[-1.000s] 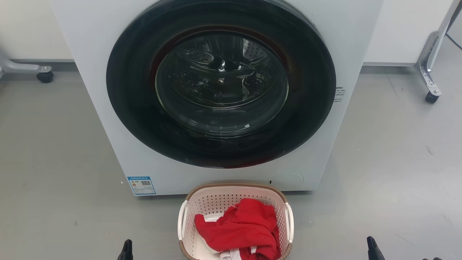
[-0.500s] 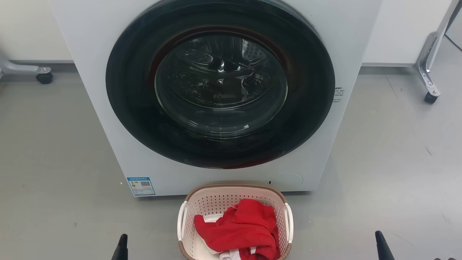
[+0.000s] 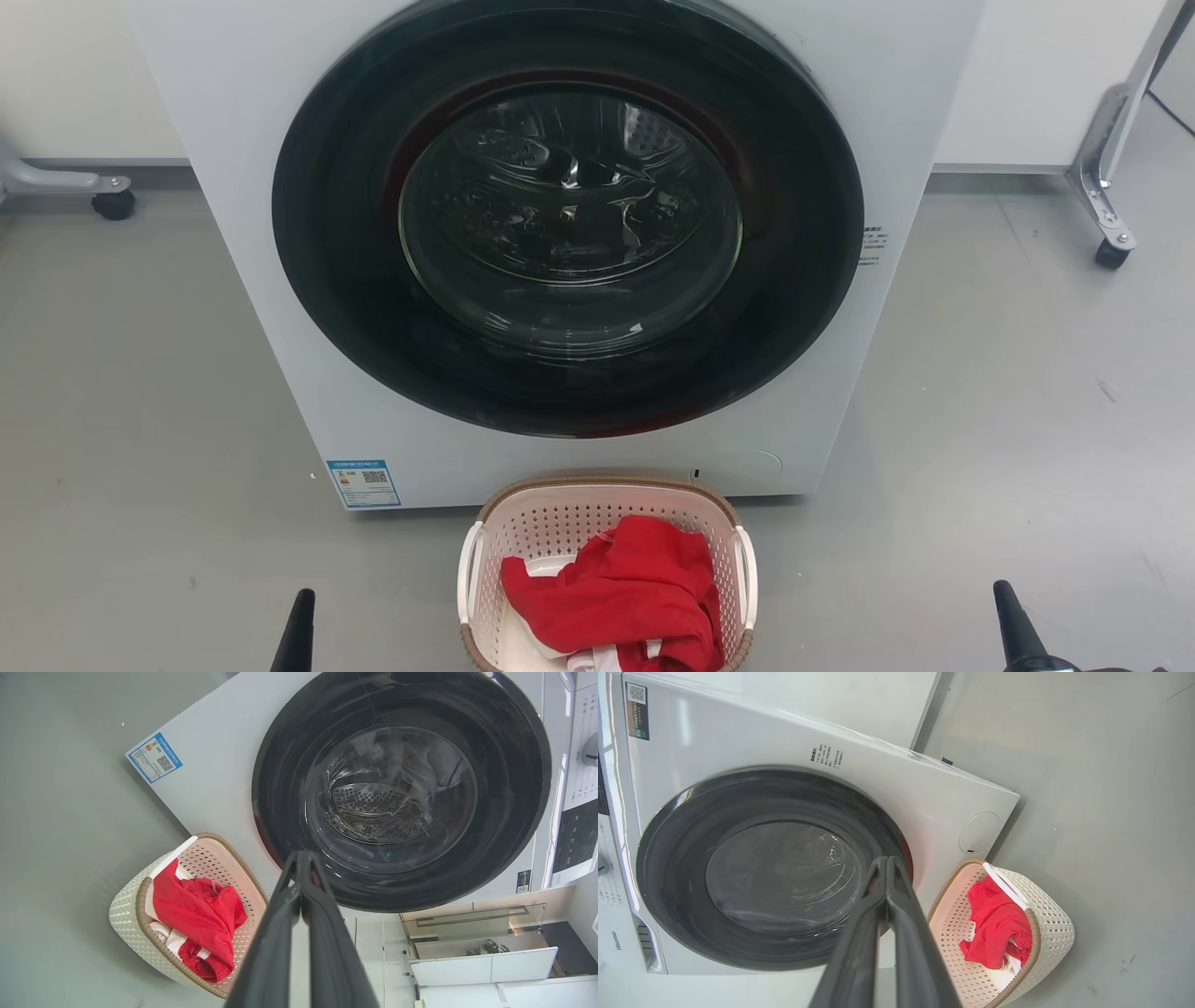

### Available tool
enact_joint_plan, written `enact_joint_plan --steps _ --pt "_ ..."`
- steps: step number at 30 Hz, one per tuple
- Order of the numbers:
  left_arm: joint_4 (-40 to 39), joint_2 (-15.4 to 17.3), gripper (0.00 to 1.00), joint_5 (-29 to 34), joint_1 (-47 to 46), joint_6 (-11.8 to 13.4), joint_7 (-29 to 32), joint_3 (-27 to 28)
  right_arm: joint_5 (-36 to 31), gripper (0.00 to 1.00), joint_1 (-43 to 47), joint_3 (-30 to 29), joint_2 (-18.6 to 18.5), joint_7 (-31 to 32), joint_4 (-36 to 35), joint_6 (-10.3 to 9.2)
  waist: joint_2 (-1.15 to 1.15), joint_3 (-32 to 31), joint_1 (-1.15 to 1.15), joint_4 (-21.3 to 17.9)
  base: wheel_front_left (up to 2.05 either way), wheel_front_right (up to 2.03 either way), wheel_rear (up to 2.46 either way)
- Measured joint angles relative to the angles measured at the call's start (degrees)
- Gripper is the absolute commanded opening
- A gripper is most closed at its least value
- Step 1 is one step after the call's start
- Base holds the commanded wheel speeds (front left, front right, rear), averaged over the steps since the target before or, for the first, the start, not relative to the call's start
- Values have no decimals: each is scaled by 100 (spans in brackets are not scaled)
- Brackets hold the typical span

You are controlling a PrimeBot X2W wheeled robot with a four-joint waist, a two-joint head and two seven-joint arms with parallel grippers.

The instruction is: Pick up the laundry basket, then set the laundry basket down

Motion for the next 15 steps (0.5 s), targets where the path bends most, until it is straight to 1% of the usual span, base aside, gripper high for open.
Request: enact_joint_plan --steps 7,8,10,11,15 --pt "1 -21 0 -528 -63 -64 149 151 500 0 -43 -188 14 146 -1 92 0 -7 0 -6 0 0 0" --pt "1 -23 0 -599 -80 -109 159 169 569 0 -55 -211 16 153 -1 109 0 -8 0 -7 0 0 0" --pt "1 -26 0 -725 -106 -112 203 208 689 0 -85 -265 20 202 -2 147 0 -10 0 -9 0 0 0" --pt "1 -29 0 -829 -111 -160 223 232 759 0 -101 -290 22 208 -3 152 0 -11 0 -10 0 0 0" --pt "1 -41 0 -1080 -126 -210 299 323 1032 0 -110 -399 26 302 -5 222 0 -15 0 -14 0 0 0"
